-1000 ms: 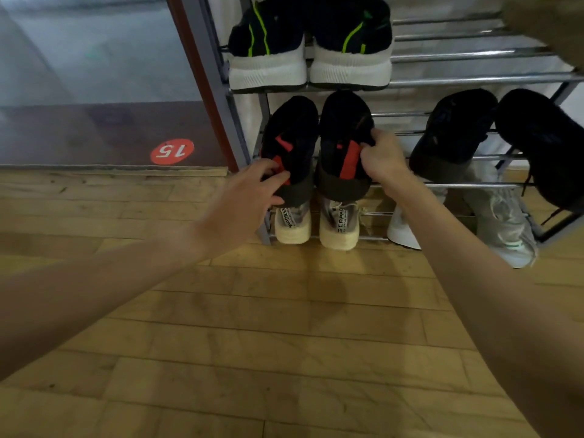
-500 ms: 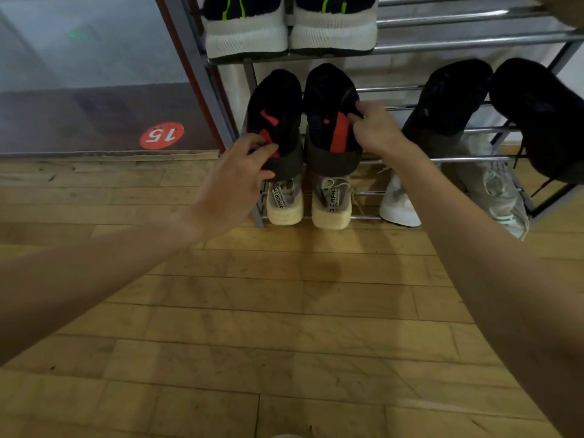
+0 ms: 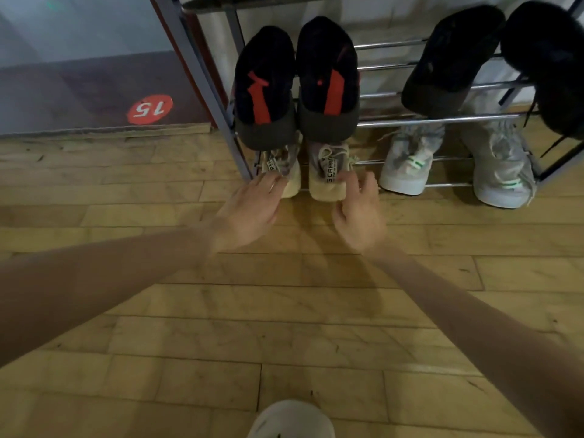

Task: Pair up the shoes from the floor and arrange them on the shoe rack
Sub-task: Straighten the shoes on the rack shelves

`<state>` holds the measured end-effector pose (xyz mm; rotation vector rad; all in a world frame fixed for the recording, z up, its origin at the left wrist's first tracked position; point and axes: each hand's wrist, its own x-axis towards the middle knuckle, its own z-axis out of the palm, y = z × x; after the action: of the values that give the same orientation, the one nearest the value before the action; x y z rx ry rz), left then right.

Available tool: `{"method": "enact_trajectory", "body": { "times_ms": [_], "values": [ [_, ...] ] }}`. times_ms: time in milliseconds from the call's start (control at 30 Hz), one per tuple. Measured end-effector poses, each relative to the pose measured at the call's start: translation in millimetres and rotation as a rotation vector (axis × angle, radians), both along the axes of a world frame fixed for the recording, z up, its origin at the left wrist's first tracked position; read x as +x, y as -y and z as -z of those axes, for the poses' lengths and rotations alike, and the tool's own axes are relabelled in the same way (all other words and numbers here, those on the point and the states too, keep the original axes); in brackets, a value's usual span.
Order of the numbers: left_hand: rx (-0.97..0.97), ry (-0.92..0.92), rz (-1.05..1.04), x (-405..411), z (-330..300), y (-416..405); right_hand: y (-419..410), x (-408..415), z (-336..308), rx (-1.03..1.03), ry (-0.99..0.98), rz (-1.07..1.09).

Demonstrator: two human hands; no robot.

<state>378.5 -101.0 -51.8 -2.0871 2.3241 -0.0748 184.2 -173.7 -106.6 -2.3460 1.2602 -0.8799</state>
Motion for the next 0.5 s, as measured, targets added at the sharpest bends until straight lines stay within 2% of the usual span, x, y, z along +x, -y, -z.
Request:
{"method": "enact_trajectory", "body": {
  "times_ms": [100, 267, 500],
  "values": [
    [0.072, 0.052, -0.084, -0.4, 14.3, 21.7, 14.8, 7.2, 10.1, 0.194, -0.094, 0.047],
    [0.050, 0.187, -0.104, -1.3, 31.3, 32.2, 29.2, 20.8, 28.1, 0.090, -0.271, 0.061],
    [-0.020, 0.257, -0.124, 3.7, 38.7, 42.0, 39.8, 18.0, 34.2, 0.048, -0.199, 0.004]
  ]
}}
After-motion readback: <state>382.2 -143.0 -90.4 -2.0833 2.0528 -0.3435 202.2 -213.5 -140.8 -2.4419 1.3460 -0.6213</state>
